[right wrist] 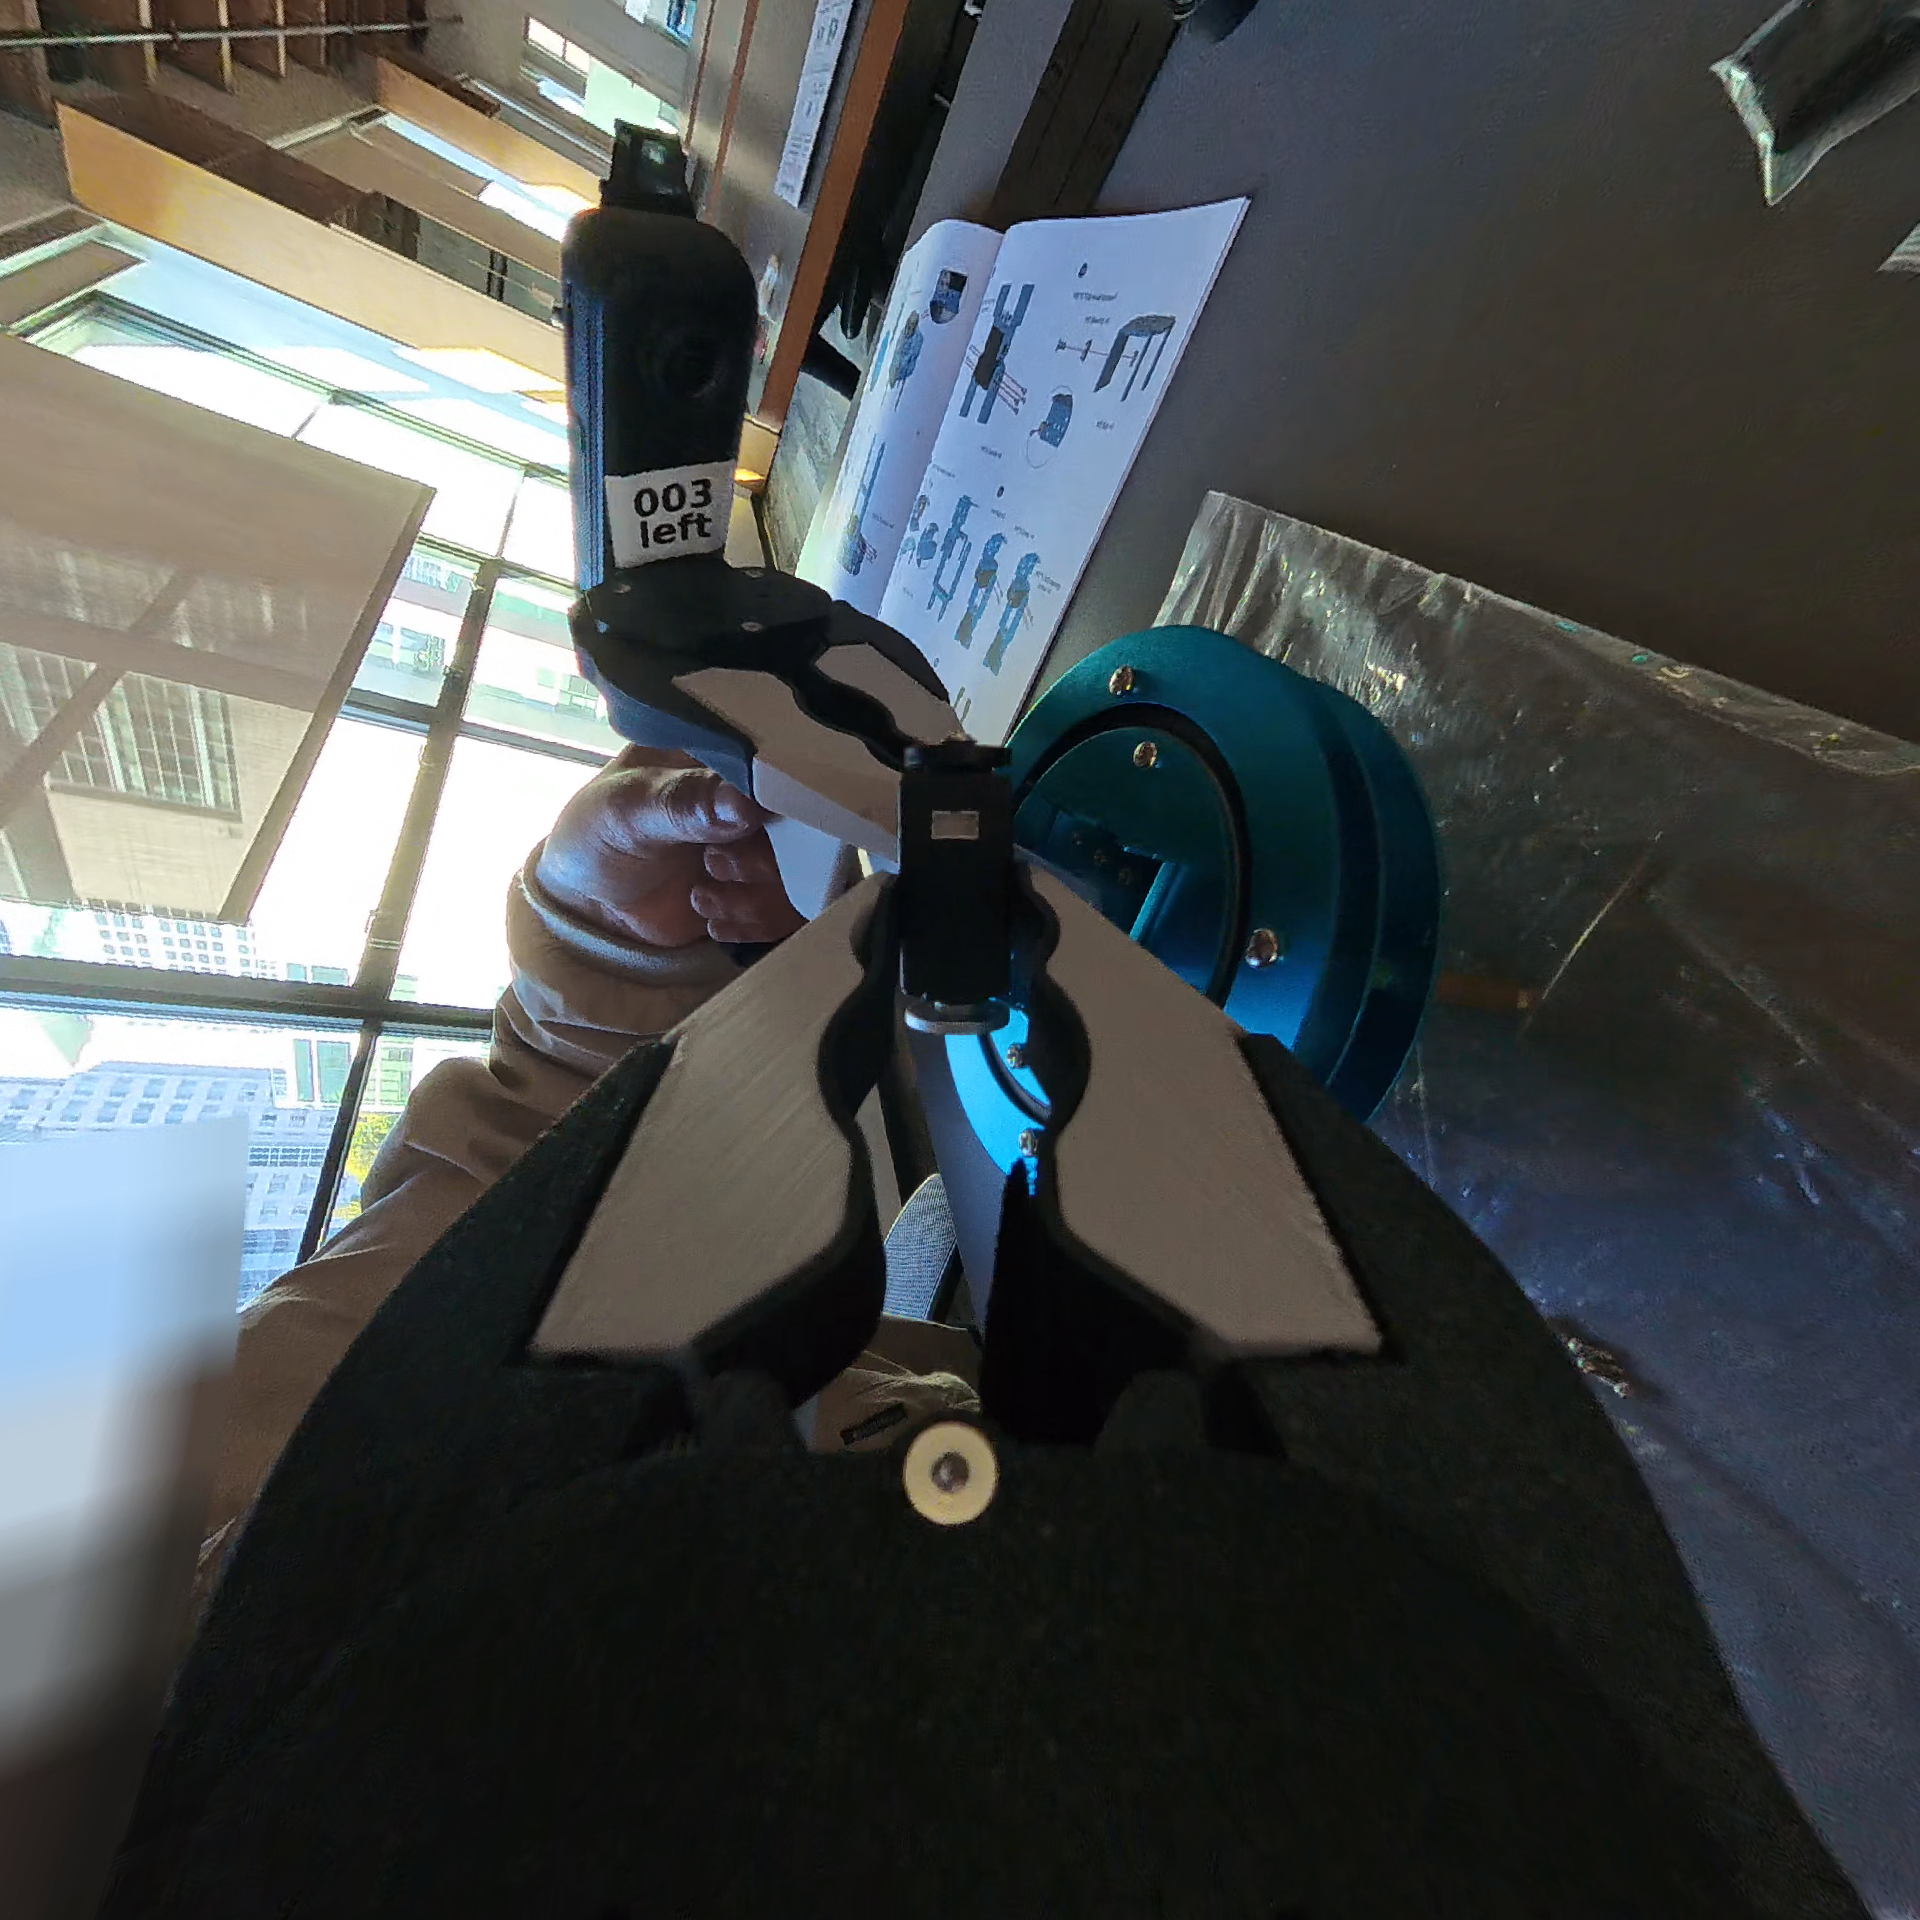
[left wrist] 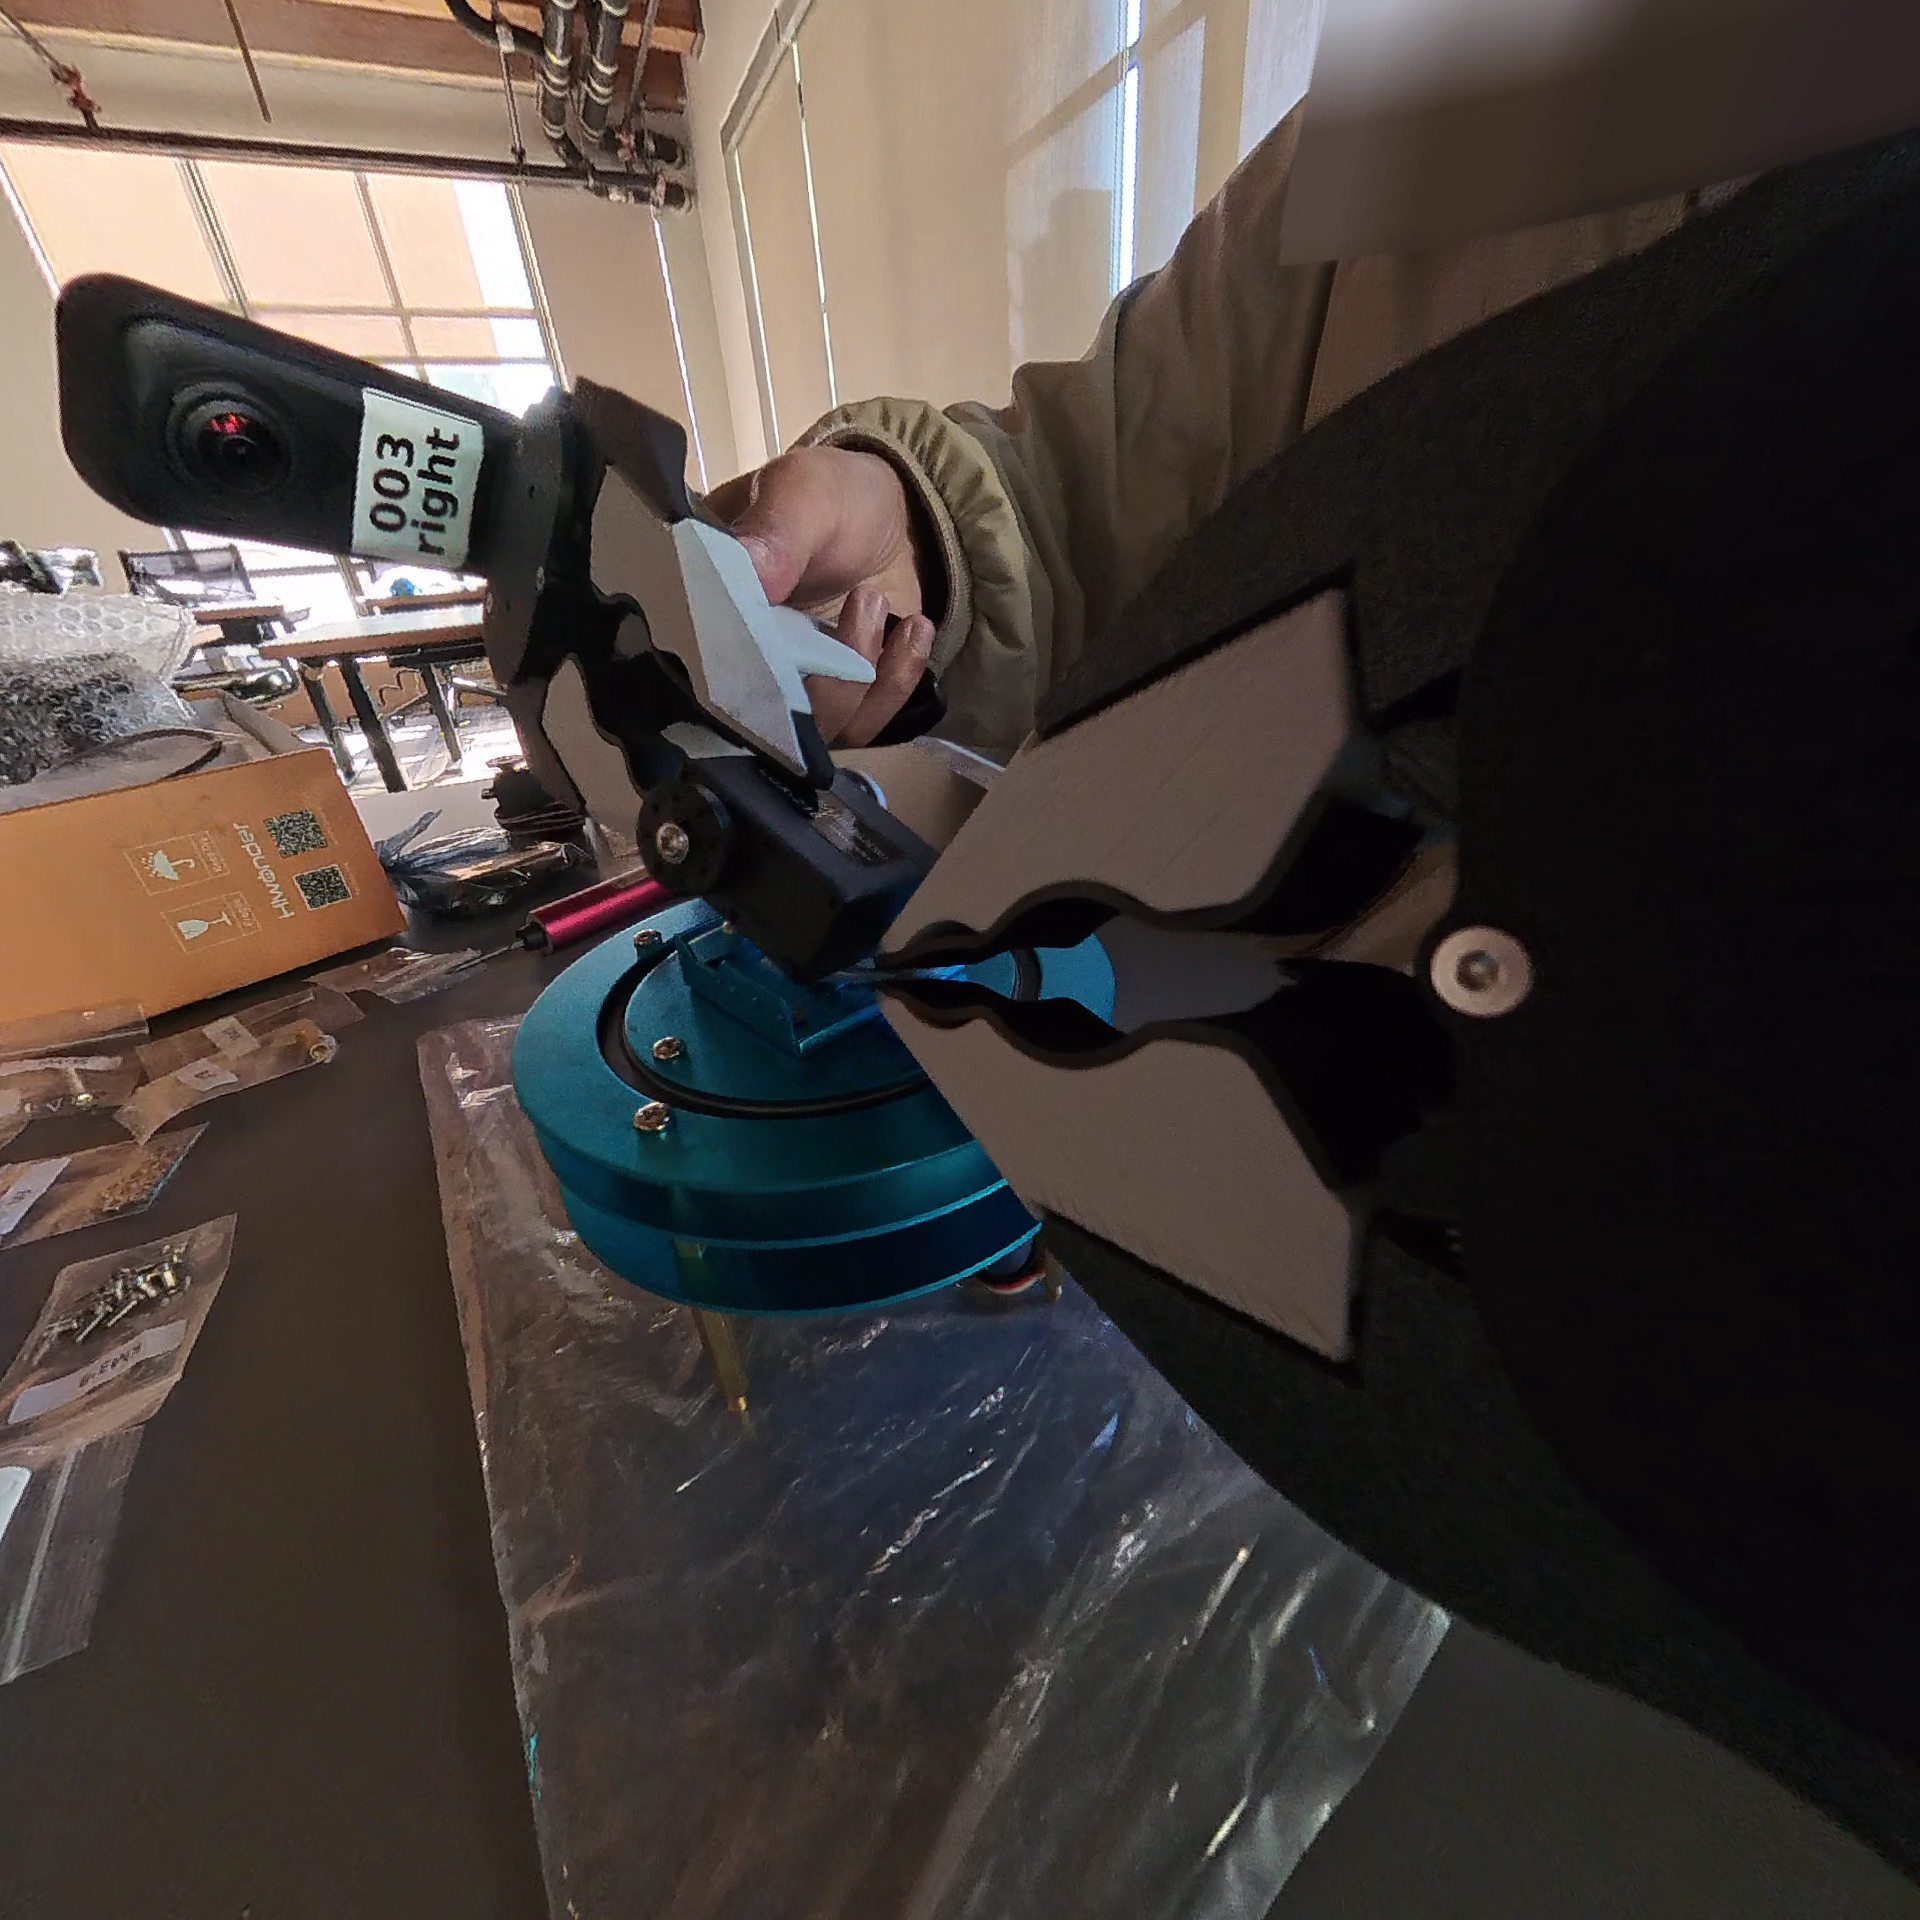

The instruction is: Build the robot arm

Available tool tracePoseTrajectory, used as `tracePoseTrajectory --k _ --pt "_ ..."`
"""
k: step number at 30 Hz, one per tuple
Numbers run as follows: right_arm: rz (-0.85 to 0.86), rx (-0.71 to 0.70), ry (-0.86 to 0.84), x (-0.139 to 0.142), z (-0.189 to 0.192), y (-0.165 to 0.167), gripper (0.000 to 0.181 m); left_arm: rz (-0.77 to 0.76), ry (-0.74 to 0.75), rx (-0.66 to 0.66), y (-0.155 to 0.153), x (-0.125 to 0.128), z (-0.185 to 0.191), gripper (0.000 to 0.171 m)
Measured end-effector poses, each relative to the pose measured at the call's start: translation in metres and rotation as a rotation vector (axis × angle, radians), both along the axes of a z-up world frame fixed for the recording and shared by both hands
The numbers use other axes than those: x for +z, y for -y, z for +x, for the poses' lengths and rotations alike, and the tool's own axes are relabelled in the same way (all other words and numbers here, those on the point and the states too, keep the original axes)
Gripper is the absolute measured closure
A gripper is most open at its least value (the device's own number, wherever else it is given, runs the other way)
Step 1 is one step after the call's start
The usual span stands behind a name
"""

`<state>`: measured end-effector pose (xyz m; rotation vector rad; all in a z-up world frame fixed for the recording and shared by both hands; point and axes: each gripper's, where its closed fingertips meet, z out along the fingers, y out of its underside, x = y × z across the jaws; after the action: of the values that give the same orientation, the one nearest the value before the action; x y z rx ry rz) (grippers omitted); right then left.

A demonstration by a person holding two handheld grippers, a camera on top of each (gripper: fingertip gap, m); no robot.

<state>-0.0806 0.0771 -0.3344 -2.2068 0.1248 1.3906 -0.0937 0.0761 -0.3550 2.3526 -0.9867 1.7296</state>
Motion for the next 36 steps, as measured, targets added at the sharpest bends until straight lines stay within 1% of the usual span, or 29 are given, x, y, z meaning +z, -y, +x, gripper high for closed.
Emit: tracePoseTrajectory --k 3,5,12,16,19,20,22,23,24,25,27,28,29,32,34,36 --pt "0.003 -0.009 0.004 -0.001 0.001 0.000 0.162 -0.007 0.003 0.004 0.000 0.000 0.001 0.171" --pt "0.014 0.007 0.041 -0.004 0.001 0.002 0.162 -0.007 0.002 0.008 0.000 0.000 0.000 0.171" --pt "0.061 0.052 0.248 -0.009 0.007 0.004 0.158 0.020 -0.011 -0.001 0.000 0.000 0.000 0.171" --pt "0.061 0.080 0.316 -0.013 0.011 0.004 0.154 0.025 -0.015 -0.008 0.000 -0.001 0.000 0.171" --pt "0.088 0.088 0.334 -0.009 0.015 0.003 0.154 0.029 -0.015 -0.009 0.000 -0.001 0.000 0.171" --pt "0.104 0.101 0.333 -0.006 0.015 0.003 0.152 0.028 -0.015 -0.009 0.000 -0.001 0.000 0.171" --pt "0.173 0.127 0.405 0.003 0.022 0.001 0.145 0.025 -0.016 -0.011 0.000 -0.001 0.000 0.171" --pt "0.260 0.164 0.441 0.013 0.022 -0.001 0.143 0.025 -0.017 -0.012 0.000 -0.001 0.000 0.171" --pt "0.361 0.240 0.480 0.023 0.017 0.001 0.140 0.024 -0.019 -0.014 0.000 -0.001 0.000 0.171" --pt "0.461 0.329 0.553 0.028 0.014 0.004 0.130 0.024 -0.020 -0.015 0.000 -0.001 0.000 0.171" --pt "0.614 0.463 0.732 0.026 0.009 0.007 0.126 0.023 -0.023 -0.015 0.000 -0.001 0.000 0.171" --pt "0.669 0.508 0.811 0.024 0.006 0.006 0.129 0.022 -0.024 -0.016 0.000 -0.001 0.000 0.171" --pt "0.704 0.563 0.876 0.021 0.002 0.005 0.129 0.021 -0.025 -0.016 0.000 -0.001 0.000 0.171" --pt "0.717 0.694 1.065 0.007 0.000 -0.003 0.131 0.012 -0.027 -0.016 0.000 -0.001 -0.001 0.171" --pt "0.703 0.769 1.090 0.002 -0.004 -0.001 0.137 0.007 -0.028 -0.018 0.000 -0.001 -0.001 0.171" --pt "0.669 0.812 1.120 -0.004 -0.003 -0.003 0.138 0.006 -0.028 -0.019 0.000 -0.001 0.000 0.171"
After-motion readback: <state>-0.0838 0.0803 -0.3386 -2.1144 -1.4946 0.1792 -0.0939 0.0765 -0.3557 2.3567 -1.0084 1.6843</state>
